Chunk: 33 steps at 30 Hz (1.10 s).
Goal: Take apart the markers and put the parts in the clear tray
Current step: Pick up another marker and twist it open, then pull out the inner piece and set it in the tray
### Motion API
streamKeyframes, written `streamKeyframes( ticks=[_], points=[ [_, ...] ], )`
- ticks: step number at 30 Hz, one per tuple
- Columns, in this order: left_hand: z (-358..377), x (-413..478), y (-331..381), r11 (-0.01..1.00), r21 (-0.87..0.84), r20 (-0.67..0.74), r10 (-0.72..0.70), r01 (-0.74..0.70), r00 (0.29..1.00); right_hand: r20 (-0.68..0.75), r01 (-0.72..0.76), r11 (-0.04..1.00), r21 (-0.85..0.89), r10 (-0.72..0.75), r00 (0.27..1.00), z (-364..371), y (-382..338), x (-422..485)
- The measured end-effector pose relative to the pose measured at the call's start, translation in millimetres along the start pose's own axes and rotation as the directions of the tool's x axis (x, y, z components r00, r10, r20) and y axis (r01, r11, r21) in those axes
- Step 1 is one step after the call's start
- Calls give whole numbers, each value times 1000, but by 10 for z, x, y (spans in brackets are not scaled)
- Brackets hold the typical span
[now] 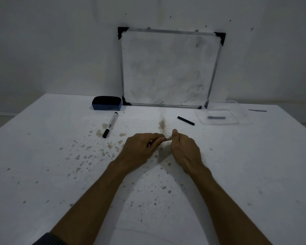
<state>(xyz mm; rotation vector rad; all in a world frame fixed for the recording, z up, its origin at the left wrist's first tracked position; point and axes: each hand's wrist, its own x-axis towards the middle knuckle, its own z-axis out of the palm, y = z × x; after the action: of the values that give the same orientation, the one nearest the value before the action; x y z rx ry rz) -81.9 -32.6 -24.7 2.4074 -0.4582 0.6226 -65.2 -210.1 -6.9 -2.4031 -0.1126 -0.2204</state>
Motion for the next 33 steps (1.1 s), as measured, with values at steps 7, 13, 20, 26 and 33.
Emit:
streamKeyframes(
  ticks=[7,13,20,26,33],
  points=[
    [-83,-37,-9,980,-165,69,-104,114,992,203,50,999,12,-52,978,-61,-3,-77],
    [-38,2,-30,984,-123,67,-119,127,991,193,94,968,234,-141,971,-169,58,-14],
    [4,40,-1,994,-3,-4,-109,109,994,118,111,919,379,-167,979,-220,174,62],
    [-162,18,-103,929,-195,9,-320,316,947,-3,125,912,391,-135,991,-330,347,108],
    [-154,68,91,654,-645,197,-358,396,913,80,351,936,-7,-349,934,-95,276,53]
  ],
)
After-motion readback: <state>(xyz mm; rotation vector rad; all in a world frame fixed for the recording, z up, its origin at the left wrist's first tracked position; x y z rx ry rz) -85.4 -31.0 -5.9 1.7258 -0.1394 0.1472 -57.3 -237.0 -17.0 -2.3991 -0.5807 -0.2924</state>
